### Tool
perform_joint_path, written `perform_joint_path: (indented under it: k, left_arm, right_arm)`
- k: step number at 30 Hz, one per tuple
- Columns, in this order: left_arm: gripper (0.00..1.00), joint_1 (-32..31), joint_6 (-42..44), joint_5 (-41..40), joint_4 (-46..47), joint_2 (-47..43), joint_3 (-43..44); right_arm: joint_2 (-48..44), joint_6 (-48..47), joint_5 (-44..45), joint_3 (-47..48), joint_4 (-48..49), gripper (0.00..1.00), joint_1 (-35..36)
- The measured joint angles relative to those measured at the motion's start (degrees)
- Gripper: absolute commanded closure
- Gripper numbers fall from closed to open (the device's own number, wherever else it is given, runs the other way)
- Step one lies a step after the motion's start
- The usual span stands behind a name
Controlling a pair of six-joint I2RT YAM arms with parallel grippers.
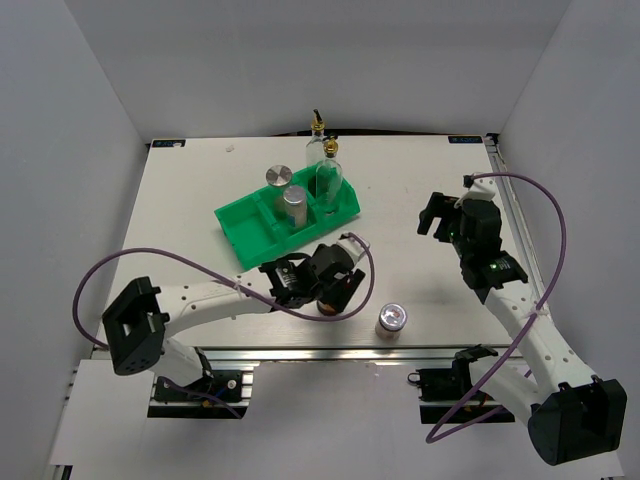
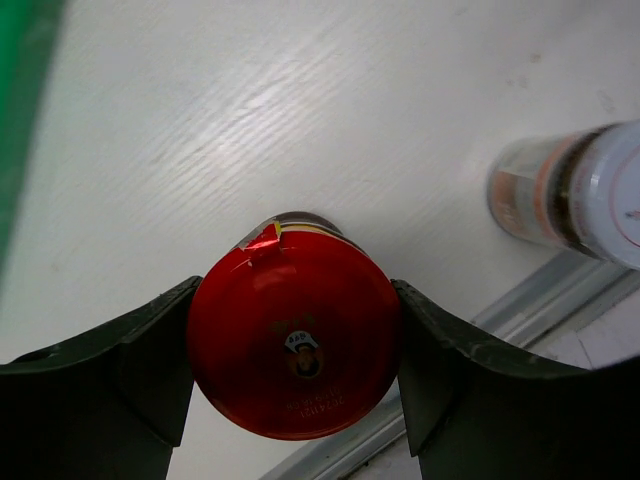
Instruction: Organize the condiment bottles
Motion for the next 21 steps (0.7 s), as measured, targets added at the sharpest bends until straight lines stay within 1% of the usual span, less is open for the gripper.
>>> perform_joint_path:
  k: [3, 6, 8, 13, 14, 17, 21]
  left_arm:
    - [1.00, -0.1, -1.5, -6.8, -2.2, -2.3, -0.1]
    - [1.00, 1.4, -3.0, -13.7, -3.4, -6.8, -0.1]
    - [1.00, 4.5, -3.9, -16.5, -3.3, -10.2, -0.1]
    - [1.00, 18.2, -5.9, -21.8, -2.3, -15.2, 0.1]
    - [1.00, 20.0, -5.9, -23.1, -2.4, -15.5, 0.2]
    - [1.00, 24.0, -5.3, -25.6, -2.3, -15.8, 0.9]
    - [1.00, 27.4, -4.6, -23.9, -1.0, -15.3, 1.9]
  right_arm:
    - [0.0, 0.0, 0.0, 0.0, 0.0, 0.11, -0.2]
    - [0.0, 0.0, 0.0, 0.0, 0.0, 0.11, -0.3]
    - [0.0, 0.0, 0.0, 0.0, 0.0, 0.10, -0.4]
    - [0.0, 0.0, 0.0, -0.1, 0.0, 0.11, -0.6]
    - [0.0, 0.0, 0.0, -0.1, 0.0, 0.11, -0.6]
    - [0.1, 0.0, 0.0, -0.4, 0.0, 0.11, -0.7]
    - [0.3, 0.0, 0.0, -0.5, 0.0, 0.11, -0.9]
